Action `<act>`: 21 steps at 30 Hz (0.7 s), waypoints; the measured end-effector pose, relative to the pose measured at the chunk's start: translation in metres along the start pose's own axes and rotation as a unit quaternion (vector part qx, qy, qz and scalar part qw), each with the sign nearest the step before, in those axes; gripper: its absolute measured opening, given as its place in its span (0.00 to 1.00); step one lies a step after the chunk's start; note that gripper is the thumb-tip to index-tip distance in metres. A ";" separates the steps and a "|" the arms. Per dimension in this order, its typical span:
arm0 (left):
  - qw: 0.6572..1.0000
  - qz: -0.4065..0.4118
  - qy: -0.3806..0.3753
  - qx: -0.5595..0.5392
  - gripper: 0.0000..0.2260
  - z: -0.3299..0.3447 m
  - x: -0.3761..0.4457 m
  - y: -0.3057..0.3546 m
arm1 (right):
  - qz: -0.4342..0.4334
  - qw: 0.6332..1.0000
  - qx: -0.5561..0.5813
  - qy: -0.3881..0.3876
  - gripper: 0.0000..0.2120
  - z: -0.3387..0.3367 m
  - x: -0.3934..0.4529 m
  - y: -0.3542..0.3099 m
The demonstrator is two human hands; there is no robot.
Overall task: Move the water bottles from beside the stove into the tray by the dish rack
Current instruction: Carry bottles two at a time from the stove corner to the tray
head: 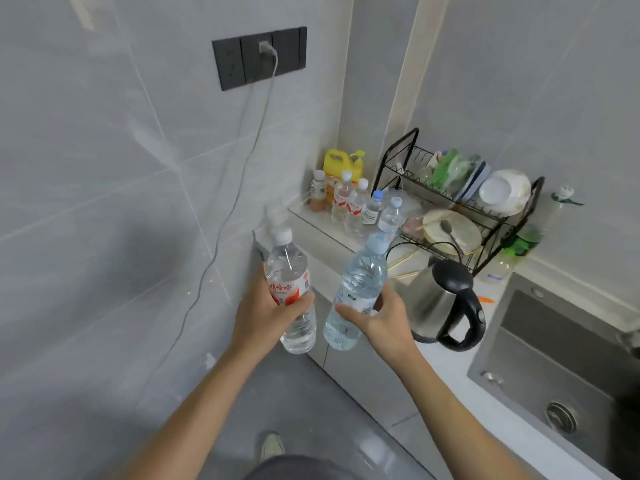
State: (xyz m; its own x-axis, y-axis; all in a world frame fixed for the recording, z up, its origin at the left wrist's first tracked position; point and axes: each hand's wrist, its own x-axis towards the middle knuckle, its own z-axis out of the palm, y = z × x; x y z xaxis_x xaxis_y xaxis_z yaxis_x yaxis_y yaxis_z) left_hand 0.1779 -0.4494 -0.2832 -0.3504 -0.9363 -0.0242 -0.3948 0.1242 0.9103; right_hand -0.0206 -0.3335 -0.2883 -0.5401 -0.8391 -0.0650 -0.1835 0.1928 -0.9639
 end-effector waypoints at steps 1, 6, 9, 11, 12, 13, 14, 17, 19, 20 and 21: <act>1.000 0.009 -0.009 0.002 0.29 0.002 0.024 0.006 | -0.006 1.000 0.001 0.010 0.30 0.000 0.018 -0.005; 0.998 0.048 -0.036 0.004 0.30 0.026 0.124 0.032 | -0.014 0.998 0.012 0.061 0.38 -0.005 0.098 -0.015; 0.997 0.057 -0.042 0.022 0.32 0.051 0.181 0.046 | -0.023 0.995 -0.036 0.088 0.46 -0.015 0.148 -0.012; 0.996 0.070 -0.043 0.044 0.34 0.073 0.215 0.049 | -0.029 0.993 -0.061 0.101 0.49 -0.024 0.182 -0.004; 0.995 0.077 -0.044 0.054 0.35 0.084 0.231 0.050 | -0.031 0.991 -0.070 0.109 0.49 -0.029 0.198 0.000; 0.994 0.080 -0.047 0.064 0.36 0.096 0.245 0.051 | -0.032 0.990 -0.077 0.117 0.49 -0.033 0.213 0.004; 0.993 0.078 -0.050 0.076 0.37 0.106 0.257 0.052 | -0.031 0.988 -0.082 0.126 0.49 -0.036 0.227 0.007; 0.990 0.087 -0.046 0.099 0.36 0.131 0.288 0.051 | -0.038 0.983 -0.110 0.144 0.49 -0.041 0.261 0.016; 0.989 0.091 -0.052 0.105 0.35 0.145 0.307 0.047 | -0.037 0.979 -0.138 0.148 0.49 -0.043 0.278 0.025; 0.988 0.091 -0.055 0.108 0.36 0.149 0.315 0.045 | -0.034 0.977 -0.152 0.147 0.48 -0.042 0.283 0.030; 0.987 0.095 -0.058 0.112 0.37 0.154 0.324 0.043 | -0.030 0.975 -0.164 0.146 0.48 -0.041 0.288 0.036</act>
State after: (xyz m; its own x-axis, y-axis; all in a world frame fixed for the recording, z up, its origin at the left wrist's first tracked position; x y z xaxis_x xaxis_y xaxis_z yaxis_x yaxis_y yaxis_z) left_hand -0.0834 -0.6968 -0.3159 -0.5255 -0.8472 0.0786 -0.4868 0.3751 0.7889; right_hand -0.2165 -0.5476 -0.3310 -0.7226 -0.6822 0.1113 -0.4483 0.3399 -0.8267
